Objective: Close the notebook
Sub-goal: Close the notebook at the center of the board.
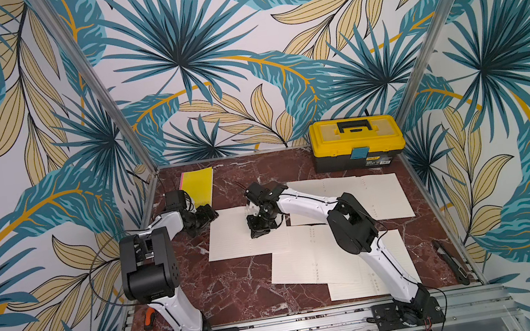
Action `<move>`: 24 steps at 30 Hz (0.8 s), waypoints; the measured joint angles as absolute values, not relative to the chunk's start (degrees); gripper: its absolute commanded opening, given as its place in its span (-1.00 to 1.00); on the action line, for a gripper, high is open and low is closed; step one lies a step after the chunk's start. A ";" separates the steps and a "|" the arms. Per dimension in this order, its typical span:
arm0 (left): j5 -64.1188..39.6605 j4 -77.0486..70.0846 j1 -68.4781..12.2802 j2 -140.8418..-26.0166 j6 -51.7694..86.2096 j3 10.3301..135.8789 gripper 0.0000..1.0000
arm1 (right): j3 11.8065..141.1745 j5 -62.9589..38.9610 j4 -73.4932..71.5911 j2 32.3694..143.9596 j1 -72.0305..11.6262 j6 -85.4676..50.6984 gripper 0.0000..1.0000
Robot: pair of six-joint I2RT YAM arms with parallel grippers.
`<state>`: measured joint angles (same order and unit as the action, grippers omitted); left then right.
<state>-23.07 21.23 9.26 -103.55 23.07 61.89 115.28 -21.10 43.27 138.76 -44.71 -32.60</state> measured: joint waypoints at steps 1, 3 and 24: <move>-23.16 21.23 9.26 -103.85 22.79 62.22 0.66 | 115.35 -21.04 43.29 138.76 -44.71 -32.60 -0.73; -23.14 21.58 8.78 -103.94 22.04 62.37 0.65 | 115.46 -20.99 43.33 138.76 -44.73 -32.60 -0.74; -19.18 23.14 1.54 -102.72 19.35 61.32 0.63 | 116.49 -19.99 46.85 138.76 -44.64 -33.23 -0.73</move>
<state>-19.18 23.14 1.54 -102.72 19.35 61.32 116.49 -19.99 46.85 138.76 -44.64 -33.23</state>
